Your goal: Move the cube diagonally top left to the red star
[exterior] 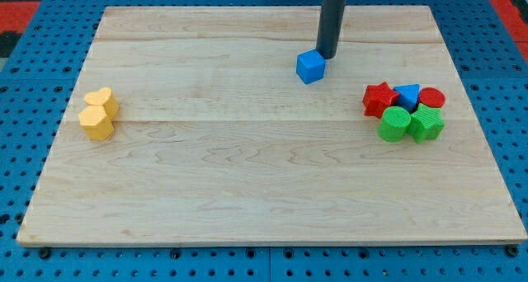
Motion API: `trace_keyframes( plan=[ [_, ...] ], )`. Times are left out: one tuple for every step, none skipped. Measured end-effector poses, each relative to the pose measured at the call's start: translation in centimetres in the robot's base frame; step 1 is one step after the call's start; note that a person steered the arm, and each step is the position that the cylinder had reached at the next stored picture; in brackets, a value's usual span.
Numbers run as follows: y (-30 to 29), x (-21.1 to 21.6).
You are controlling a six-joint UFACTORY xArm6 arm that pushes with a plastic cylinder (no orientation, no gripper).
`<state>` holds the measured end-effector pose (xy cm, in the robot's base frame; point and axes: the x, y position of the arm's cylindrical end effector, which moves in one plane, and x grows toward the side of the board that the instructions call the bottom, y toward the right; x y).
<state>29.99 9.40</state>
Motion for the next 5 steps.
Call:
trace_keyframes(
  plan=[
    [-0.1, 1.7],
    [-0.2, 9.0],
    [-0.9, 8.6],
    [-0.7, 4.9],
    [-0.5, 2.5]
  ],
)
